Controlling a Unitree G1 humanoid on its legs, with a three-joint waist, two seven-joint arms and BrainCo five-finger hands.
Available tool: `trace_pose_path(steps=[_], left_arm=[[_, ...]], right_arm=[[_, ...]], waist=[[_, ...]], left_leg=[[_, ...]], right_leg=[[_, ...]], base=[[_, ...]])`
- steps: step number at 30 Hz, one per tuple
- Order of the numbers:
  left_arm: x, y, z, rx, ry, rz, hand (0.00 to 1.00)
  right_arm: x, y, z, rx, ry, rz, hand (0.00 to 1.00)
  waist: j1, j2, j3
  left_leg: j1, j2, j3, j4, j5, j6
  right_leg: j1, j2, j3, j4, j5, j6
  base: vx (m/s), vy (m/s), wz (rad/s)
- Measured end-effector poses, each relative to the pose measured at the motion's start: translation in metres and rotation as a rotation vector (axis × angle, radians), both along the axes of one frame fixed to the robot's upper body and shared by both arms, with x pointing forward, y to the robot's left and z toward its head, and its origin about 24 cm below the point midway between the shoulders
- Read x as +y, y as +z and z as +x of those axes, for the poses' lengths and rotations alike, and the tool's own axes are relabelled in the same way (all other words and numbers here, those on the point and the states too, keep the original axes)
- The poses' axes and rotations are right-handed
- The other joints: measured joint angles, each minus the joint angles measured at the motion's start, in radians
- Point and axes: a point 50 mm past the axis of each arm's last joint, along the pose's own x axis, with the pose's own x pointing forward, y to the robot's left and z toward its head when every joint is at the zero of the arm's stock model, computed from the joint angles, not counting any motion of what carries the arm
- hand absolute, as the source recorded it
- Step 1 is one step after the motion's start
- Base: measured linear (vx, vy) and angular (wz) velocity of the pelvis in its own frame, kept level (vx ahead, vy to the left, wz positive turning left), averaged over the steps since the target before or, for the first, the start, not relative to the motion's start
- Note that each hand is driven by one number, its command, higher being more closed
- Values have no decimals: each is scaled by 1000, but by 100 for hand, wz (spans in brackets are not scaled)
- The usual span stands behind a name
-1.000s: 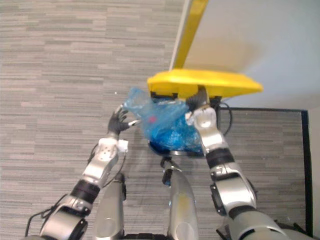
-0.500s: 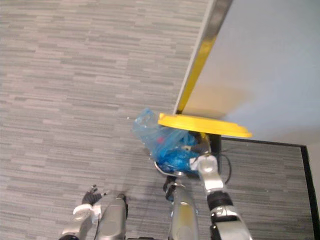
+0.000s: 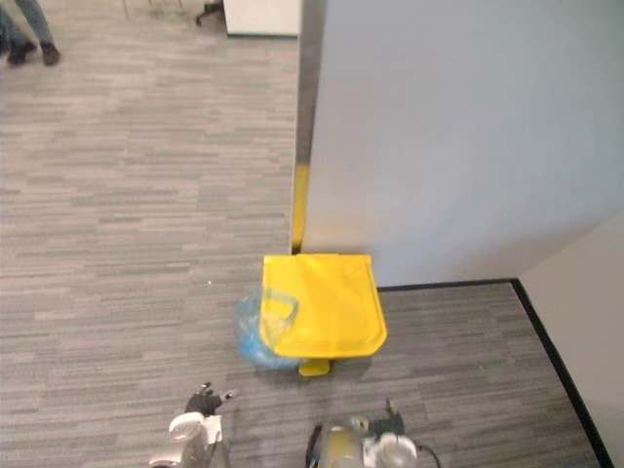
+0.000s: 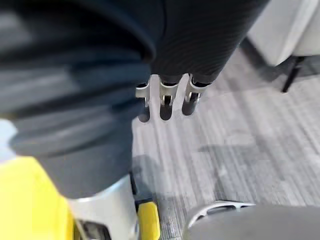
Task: Gather rubbish on tea table into small bin, then transfer packed bag to large trash can.
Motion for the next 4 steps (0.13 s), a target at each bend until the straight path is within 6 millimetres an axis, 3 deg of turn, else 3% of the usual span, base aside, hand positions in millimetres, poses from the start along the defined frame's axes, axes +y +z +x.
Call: trace_pose_path(steps=[4], left_arm=[[10, -3, -7, 33, 31, 28, 0]], right_arm=[[-5, -2, -4, 30, -28, 2, 0]], waist=[[-3, 10, -10]], left_leg=[[35, -32, 1, -91, 46, -11]], right_leg=[[13, -6, 21, -58, 47, 30]], base=[[-49, 77, -1]])
